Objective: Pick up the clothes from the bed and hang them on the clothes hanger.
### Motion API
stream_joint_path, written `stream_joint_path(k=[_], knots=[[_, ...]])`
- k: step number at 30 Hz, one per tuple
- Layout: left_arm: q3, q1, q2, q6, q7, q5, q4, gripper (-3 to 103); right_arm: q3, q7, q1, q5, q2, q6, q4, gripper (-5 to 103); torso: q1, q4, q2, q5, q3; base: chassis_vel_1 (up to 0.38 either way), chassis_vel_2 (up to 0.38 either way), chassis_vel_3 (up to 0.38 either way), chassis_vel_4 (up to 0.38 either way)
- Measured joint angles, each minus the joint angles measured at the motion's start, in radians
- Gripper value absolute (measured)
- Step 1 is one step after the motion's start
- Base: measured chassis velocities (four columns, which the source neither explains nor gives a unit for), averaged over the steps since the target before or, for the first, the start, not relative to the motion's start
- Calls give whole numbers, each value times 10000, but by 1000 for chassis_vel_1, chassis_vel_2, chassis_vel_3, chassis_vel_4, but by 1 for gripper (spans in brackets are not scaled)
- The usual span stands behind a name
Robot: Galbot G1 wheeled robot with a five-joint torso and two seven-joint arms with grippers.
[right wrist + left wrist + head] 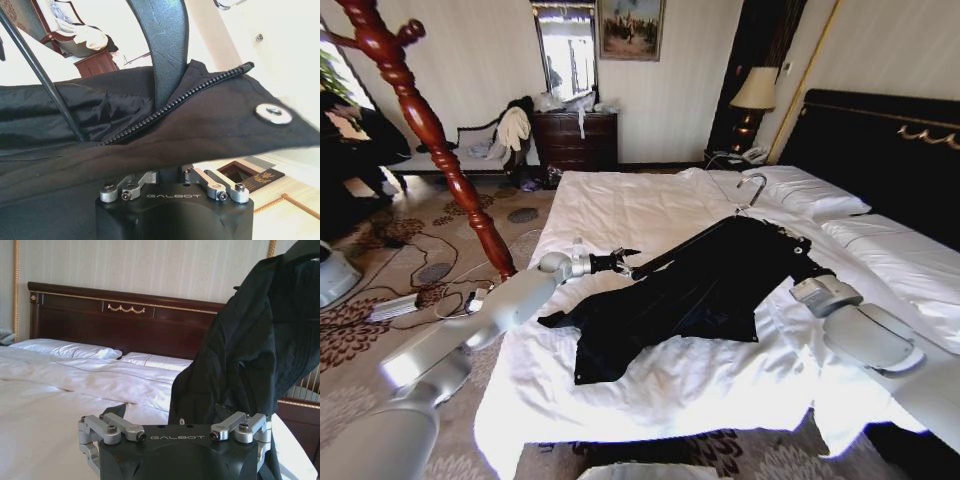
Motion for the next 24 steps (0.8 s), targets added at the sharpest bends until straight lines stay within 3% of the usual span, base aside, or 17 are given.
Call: stream_joint_path(k=[3,19,24], knots=[[87,-39,-240,63,41,-29,179,102,-36,-7,65,14,-23,24,-47,19,0,0,0,0,0,0,0,0,0],[588,-210,-1345,292,-25,-117,966,95,39,4,95,131,-63,34,23,19,-1,0,0,-1,-1,0,0,0,0],[776,-223,-1515,382,-137,-129,1022,81,86,27,85,145,-87,27,30,19,0,1,0,-1,-1,0,0,0,0]])
